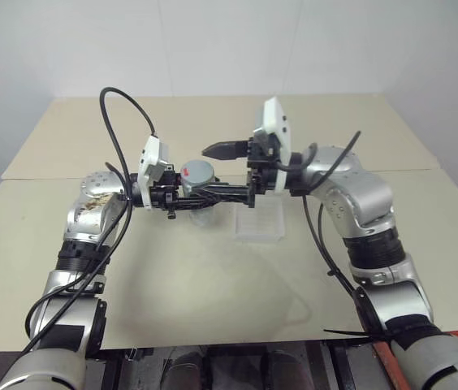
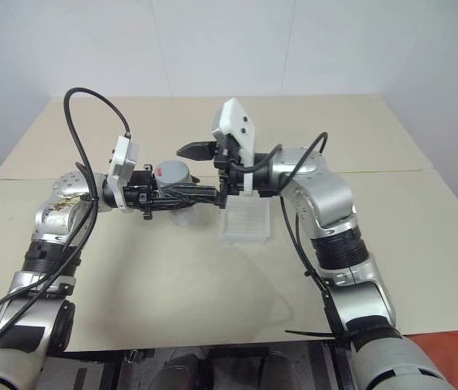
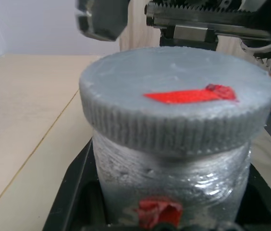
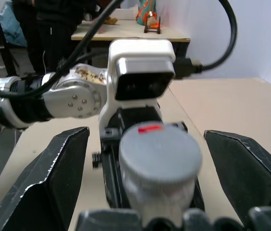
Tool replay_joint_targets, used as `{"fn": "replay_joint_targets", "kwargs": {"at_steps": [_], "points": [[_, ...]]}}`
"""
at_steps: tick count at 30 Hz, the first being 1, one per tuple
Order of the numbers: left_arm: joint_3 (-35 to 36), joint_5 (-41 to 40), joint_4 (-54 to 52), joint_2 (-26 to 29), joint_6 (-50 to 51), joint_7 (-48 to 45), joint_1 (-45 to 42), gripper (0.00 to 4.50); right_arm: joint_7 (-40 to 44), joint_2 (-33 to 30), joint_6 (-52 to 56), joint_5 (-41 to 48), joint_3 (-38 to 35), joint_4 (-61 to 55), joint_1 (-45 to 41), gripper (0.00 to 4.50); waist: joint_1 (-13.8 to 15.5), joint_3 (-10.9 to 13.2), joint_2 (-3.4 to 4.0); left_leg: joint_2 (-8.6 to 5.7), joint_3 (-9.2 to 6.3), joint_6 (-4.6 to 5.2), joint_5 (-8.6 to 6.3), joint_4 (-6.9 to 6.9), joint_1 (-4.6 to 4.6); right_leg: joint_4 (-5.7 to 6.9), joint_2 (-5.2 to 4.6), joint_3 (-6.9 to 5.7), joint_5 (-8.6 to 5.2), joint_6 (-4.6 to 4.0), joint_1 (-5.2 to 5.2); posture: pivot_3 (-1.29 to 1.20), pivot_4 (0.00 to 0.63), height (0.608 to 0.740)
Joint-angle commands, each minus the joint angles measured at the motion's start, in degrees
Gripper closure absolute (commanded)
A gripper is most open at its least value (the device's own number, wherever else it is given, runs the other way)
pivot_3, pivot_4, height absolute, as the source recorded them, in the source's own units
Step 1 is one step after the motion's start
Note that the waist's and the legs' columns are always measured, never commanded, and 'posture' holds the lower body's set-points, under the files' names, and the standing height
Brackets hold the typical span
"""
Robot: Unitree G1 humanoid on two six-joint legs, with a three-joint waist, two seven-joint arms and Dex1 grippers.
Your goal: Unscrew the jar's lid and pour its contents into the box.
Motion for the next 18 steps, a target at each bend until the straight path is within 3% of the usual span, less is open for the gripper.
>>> {"fn": "replay_joint_targets", "kwargs": {"at_steps": [1, 18], "points": [[0.50, -0.24, -1.07, 0.11, -0.99, -0.23, -1.57, 2.47, -1.23, 0.49, 0.45, -0.36, -0.42, -0.20, -1.64, 0.04, 0.04, 0.00, 0.00, 0.00, 0.00, 0.00, 0.00, 0.00, 0.00, 0.00, 0.00, 0.00, 0.00, 0.00, 0.00, 0.00, 0.150, 0.740], [0.80, -0.49, -2.28, 0.83, -0.48, 0.02, -0.80, 2.47, -0.60, 1.67, 0.74, -0.63, 0.13, 1.54, -1.96, 0.04, -0.09, 0.00, 0.00, -0.01, -0.01, 0.00, 0.00, 0.00, 0.00, 0.00, 0.00, -0.01, 0.00, 0.00, 0.00, 0.00, 0.150, 0.740]]}}
